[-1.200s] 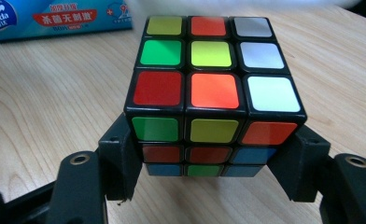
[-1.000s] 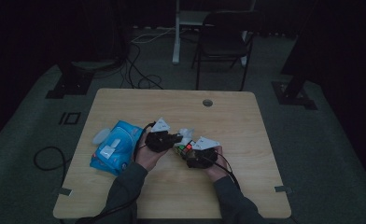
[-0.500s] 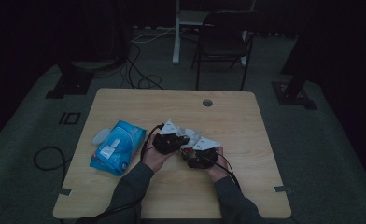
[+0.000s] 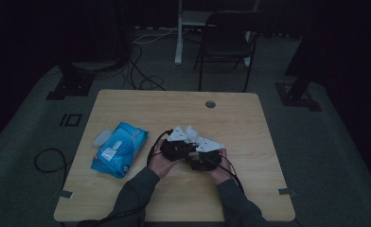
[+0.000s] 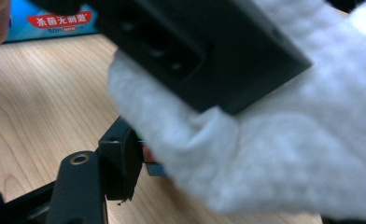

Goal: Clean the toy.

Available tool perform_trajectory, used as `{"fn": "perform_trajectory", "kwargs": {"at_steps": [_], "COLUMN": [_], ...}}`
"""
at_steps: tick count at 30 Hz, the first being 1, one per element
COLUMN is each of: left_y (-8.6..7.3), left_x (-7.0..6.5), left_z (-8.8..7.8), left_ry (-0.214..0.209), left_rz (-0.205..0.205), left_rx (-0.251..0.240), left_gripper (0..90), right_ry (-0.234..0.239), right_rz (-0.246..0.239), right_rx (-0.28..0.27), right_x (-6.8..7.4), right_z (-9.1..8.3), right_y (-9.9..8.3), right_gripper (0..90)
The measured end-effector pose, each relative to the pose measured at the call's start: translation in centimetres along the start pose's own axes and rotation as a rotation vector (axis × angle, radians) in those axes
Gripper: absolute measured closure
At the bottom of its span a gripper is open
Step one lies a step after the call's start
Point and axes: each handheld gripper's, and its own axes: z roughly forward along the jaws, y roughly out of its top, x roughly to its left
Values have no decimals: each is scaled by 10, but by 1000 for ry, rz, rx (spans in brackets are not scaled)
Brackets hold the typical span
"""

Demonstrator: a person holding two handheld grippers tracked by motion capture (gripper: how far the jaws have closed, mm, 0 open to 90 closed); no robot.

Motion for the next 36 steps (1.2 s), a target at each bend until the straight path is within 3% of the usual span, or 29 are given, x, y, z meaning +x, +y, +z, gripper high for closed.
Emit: {"fn": "perform_trajectory", "kwargs": {"at_steps": [4,15,19,28,36], "left_y": [0,-3,-5,-11,-14], "left_x": [4,27,28,13,-6], "left_z": [-1,-16,-17,-21,-17], "left_ry": [9,126,140,109,40], "left_rz": [-10,-67,-72,-49,-11], "left_rx": [-6,-38,-38,-39,-24], "left_gripper": [854,854,854,854,854], "right_ry": [3,3,0,-6,-11], "right_rz": [-8,-11,-16,-12,-8], "right_rx": [3,-9,-5,-8,-2], "right_x": [2,2,2,1,0], "right_z": [1,-2,-1,-2,-2], "right_y": [0,1,1,1,0], "right_gripper": [344,344,344,344,344]}}
